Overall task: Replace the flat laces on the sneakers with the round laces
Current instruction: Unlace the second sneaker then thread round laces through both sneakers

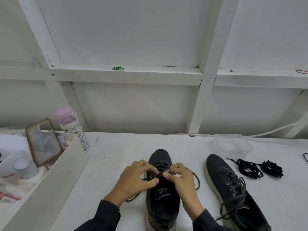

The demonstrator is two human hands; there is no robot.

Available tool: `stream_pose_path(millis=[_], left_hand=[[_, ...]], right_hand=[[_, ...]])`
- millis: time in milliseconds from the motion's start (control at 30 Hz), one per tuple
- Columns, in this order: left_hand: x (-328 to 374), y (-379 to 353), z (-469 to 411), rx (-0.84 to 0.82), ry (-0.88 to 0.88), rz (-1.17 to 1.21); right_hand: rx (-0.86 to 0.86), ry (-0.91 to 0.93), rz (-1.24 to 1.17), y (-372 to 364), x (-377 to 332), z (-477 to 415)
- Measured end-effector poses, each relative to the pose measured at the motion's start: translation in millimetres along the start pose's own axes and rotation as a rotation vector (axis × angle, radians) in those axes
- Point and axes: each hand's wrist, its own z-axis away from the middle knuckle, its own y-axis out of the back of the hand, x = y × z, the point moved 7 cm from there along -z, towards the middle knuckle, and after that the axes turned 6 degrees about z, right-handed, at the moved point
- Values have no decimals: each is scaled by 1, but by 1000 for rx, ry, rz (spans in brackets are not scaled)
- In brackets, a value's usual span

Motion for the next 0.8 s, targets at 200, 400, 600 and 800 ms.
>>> stream_pose_path(millis=[200, 400, 600, 800], left_hand=[[6, -3, -1, 32, -12, -12], [10, -12, -5, 131, -54, 183], [0, -19, 0, 251, -12, 432], [4, -22, 0, 191, -30, 491]], right_hand=[[-38, -216, -666, -11, 16, 10], [-79, -106, -493, -5, 3, 15], [-59, 49, -228, 1, -9, 15], [-72, 130, -125, -2, -21, 13]])
